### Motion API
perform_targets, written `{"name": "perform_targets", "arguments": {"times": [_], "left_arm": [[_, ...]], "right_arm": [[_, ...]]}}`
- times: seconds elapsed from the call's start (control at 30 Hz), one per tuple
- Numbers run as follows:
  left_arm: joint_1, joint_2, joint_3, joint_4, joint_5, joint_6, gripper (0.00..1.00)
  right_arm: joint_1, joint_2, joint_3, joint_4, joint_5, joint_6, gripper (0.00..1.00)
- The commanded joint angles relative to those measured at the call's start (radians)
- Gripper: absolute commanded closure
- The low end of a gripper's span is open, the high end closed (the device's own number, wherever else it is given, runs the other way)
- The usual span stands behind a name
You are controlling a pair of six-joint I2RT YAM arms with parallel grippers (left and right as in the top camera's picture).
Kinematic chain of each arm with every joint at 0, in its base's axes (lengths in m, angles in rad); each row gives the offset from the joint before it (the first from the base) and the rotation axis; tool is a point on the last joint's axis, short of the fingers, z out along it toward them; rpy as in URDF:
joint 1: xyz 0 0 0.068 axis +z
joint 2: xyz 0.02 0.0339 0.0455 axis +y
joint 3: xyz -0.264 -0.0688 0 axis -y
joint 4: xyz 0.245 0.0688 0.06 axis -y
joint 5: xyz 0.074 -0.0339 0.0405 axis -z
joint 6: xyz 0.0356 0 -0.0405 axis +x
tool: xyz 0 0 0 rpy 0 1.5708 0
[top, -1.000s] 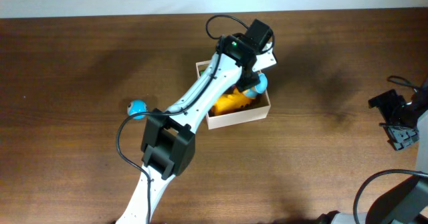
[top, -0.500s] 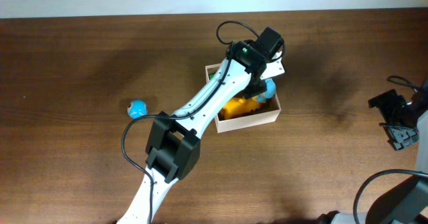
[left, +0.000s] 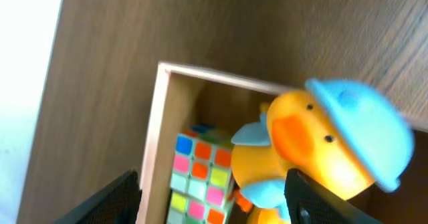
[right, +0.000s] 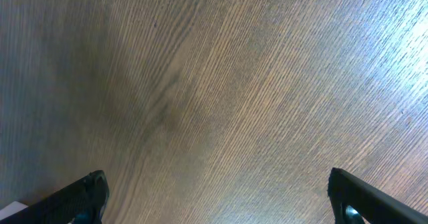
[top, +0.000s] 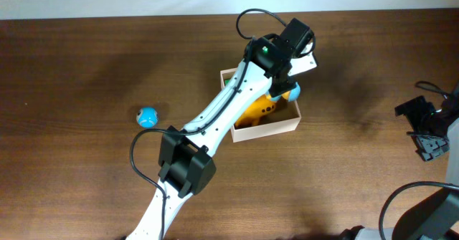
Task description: Pack container
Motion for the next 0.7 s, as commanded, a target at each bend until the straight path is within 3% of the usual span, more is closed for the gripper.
{"name": "perform_targets", "arguments": {"times": [0.0, 0.67], "left_arm": [[-0.010, 0.002, 0.021, 0.025, 0.012, -0.031, 0.29], [-0.021, 0.001, 0.027, -0.082, 0.070, -0.042, 0.29]], "right_arm": [[0.001, 0.002, -0.003, 0.001, -0.001, -0.003, 0.01], [0.001, 0.002, -0.003, 0.001, -0.001, -0.003, 0.01]]}}
